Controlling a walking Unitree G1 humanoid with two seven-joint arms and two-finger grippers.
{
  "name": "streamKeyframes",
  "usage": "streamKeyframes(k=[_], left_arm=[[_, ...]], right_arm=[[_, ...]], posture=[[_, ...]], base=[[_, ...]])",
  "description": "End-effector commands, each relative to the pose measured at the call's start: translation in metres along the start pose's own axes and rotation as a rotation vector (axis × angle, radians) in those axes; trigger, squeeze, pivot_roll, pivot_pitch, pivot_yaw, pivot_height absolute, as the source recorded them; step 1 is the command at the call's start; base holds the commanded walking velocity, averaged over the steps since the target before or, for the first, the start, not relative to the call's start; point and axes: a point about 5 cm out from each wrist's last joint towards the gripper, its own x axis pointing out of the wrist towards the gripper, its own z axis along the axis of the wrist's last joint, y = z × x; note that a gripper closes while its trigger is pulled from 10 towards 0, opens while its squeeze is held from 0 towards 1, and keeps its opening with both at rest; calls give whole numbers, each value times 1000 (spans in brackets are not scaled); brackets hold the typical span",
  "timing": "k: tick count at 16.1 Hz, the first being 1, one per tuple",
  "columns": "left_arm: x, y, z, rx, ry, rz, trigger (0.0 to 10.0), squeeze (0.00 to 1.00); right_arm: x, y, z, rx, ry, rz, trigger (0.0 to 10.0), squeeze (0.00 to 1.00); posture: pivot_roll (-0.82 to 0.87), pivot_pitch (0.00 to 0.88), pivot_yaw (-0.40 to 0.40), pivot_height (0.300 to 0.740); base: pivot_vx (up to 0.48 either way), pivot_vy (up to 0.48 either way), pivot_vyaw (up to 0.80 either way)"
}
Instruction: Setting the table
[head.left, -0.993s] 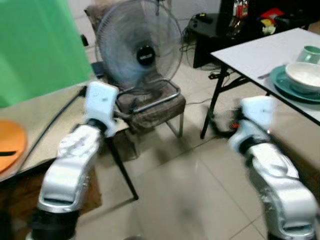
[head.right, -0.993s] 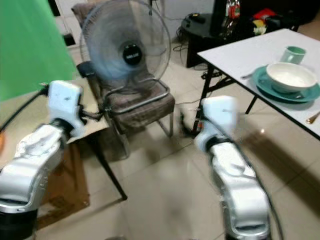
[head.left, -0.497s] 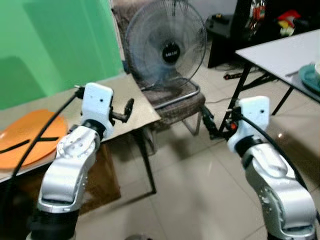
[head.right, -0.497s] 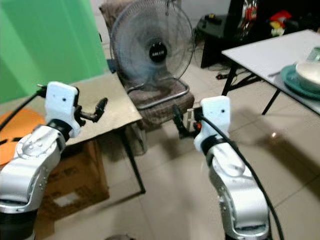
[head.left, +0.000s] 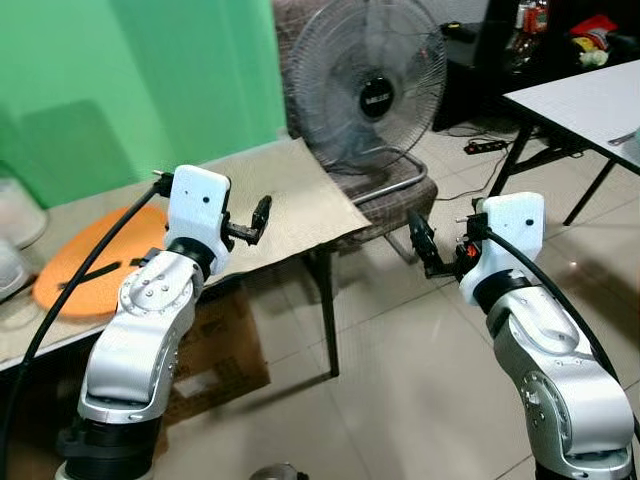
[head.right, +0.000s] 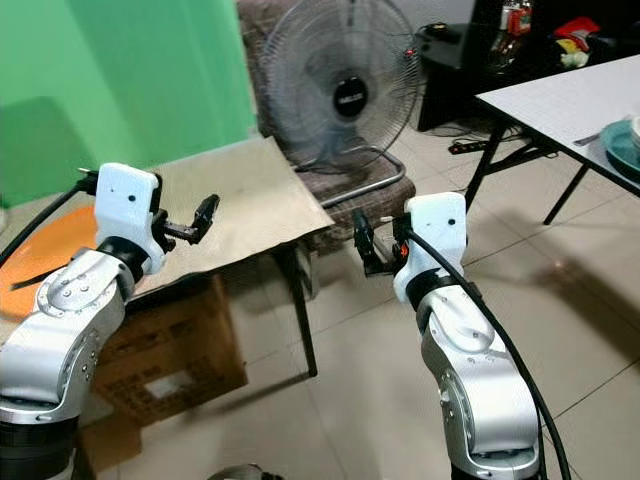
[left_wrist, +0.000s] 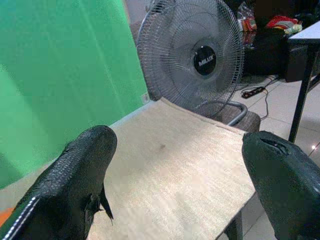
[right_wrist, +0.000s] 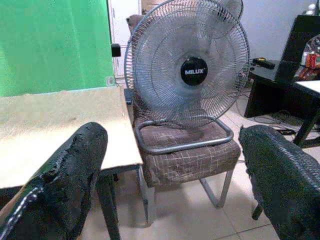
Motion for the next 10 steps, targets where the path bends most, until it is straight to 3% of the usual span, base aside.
streamKeyframes(k=[1, 5, 10], left_arm=[[1, 1, 2, 17, -2, 3, 10000, 0], [0, 1, 1, 24, -7, 9, 10000, 0], [2, 2, 6, 9, -27, 8, 10000, 0]], right_arm=[[1, -2, 0, -4, -1, -12, 10000, 1000], [4, -5, -1, -60, -9, -69, 10000, 1000], [2, 0, -6, -13, -30, -35, 10000, 1000]], posture=[[44, 0, 75, 740], [47, 0, 92, 740], [76, 0, 95, 740]], base=[[0, 0, 0], [0, 0, 0], [0, 0, 0]])
